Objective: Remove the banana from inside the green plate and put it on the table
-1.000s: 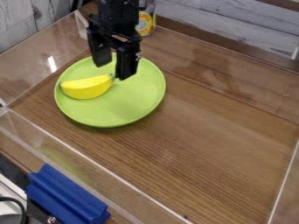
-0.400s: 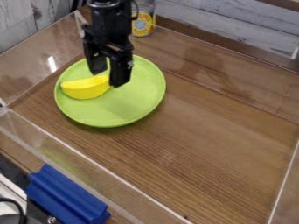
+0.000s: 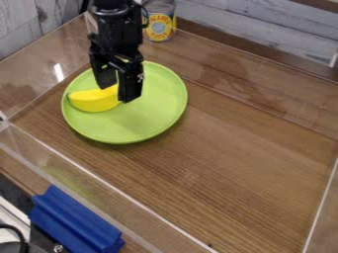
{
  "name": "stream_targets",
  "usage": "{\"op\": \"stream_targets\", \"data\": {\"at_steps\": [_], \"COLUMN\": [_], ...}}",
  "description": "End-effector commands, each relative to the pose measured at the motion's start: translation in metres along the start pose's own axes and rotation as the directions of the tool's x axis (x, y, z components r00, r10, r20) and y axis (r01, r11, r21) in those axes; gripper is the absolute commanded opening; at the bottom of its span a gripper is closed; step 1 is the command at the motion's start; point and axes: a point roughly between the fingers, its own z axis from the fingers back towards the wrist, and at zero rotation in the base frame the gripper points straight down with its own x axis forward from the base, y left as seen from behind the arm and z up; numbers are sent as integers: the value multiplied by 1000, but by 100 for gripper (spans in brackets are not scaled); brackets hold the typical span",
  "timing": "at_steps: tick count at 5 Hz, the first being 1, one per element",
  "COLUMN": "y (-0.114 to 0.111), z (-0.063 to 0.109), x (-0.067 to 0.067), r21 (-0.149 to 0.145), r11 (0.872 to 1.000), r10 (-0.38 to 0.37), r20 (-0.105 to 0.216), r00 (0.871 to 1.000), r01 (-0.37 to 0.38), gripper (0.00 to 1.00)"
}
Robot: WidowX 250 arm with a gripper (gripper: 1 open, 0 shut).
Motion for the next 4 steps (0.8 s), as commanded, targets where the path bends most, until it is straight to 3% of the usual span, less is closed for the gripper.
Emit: {"op": "stream_targets", "data": {"at_steps": [1,4], "y": [4,12], "z": [6,-1], "x": [0,-5], "r21": [6,-20], "r11": [1000,1000], "r10": [4,9], "r20": [27,32], "r00": [1000,999], "r01": [-5,-8], "gripper": [100,100]}}
